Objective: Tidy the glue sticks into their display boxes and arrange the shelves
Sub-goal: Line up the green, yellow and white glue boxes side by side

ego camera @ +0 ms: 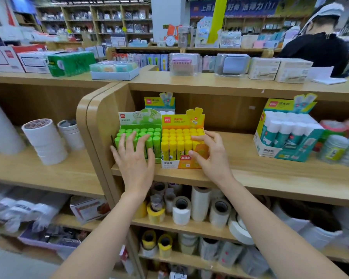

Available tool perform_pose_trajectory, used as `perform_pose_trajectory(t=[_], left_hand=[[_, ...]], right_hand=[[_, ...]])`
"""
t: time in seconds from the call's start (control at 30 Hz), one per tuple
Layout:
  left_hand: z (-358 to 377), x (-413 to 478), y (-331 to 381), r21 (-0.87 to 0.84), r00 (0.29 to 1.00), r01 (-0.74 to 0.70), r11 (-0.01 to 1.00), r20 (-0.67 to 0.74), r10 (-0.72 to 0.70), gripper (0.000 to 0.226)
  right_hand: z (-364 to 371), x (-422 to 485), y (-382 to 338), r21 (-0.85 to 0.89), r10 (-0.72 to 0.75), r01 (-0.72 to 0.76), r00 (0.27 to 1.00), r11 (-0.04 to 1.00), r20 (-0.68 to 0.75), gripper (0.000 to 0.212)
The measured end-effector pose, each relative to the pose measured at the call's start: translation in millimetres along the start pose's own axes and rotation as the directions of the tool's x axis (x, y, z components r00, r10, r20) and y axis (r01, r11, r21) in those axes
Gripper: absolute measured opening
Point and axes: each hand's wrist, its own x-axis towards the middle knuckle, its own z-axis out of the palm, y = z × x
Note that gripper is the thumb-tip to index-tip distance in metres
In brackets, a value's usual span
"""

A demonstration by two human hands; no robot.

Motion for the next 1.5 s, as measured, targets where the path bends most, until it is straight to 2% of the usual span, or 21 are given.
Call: perform_pose_trajectory(t=[0.2, 0.43, 0.5, 0.63, 0.83, 0.97, 1.17, 1.27, 1.33, 1.43, 1.5], left_hand=[[-1, -15, 27, 0.052, 0.995, -0.085, 0.995, 0.057, 0.082, 0.054], [12, -36, 63, 0.098, 1.0, -0.002, 0.995, 0.013, 0.001, 0.058], [17, -44, 81, 0.034, 1.0, 0.025, 0.999, -0.007, -0.024, 0.058], [28, -57, 116, -0.186, 0.994, 0.079, 0.979, 0.084, -0.064, 0.06], [40, -73, 163, -0.289, 0.995, 0.083, 0.954, 0.081, -0.062, 0.053], [44, -83, 187, -0.334, 0.994, 0.06, 0.941, 0.109, -0.025, 0.051], [43, -89, 201, -0.427, 0.973, -0.013, 0.904, 0.205, 0.11, 0.054], [31, -81, 182, -0.391, 0.972, -0.067, 0.918, 0.183, 0.148, 0.052], [20, -73, 158, -0.321, 0.979, -0.108, 0.941, 0.132, 0.157, 0.045], [-1, -57, 114, -0.175, 0.989, -0.132, 0.976, 0.047, 0.142, 0.04], [-17, -46, 84, -0.069, 0.993, -0.117, 0.991, 0.005, 0.117, 0.04]], right_hand=[[-3, 1, 7, 0.035, -0.018, 0.018, 1.0, 0.999, 0.012, 0.043], [-15, 1, 16, 0.03, -0.065, 0.065, 0.998, 0.997, 0.016, 0.044], [-27, 0, 22, 0.032, -0.08, 0.079, 0.996, 0.996, 0.039, 0.044], [-61, -8, 40, 0.0, -0.095, 0.095, 0.995, 0.995, 0.035, 0.044], [-117, -28, 66, -0.07, -0.103, 0.103, 0.995, 0.992, 0.003, 0.043], [-145, -45, 76, -0.085, -0.087, 0.083, 0.995, 0.993, -0.053, 0.042], [-161, -60, 78, -0.166, -0.032, 0.008, 0.989, 0.986, -0.145, 0.046], [-152, -54, 57, -0.214, -0.082, 0.03, 0.968, 0.976, -0.238, 0.05], [-137, -47, 34, -0.164, -0.155, 0.111, 0.944, 0.98, -0.291, 0.044], [-97, -34, -3, -0.07, -0.261, 0.252, 0.922, 0.965, -0.284, 0.033], [-64, -25, -23, -0.013, -0.268, 0.273, 0.933, 0.962, -0.239, 0.033]])
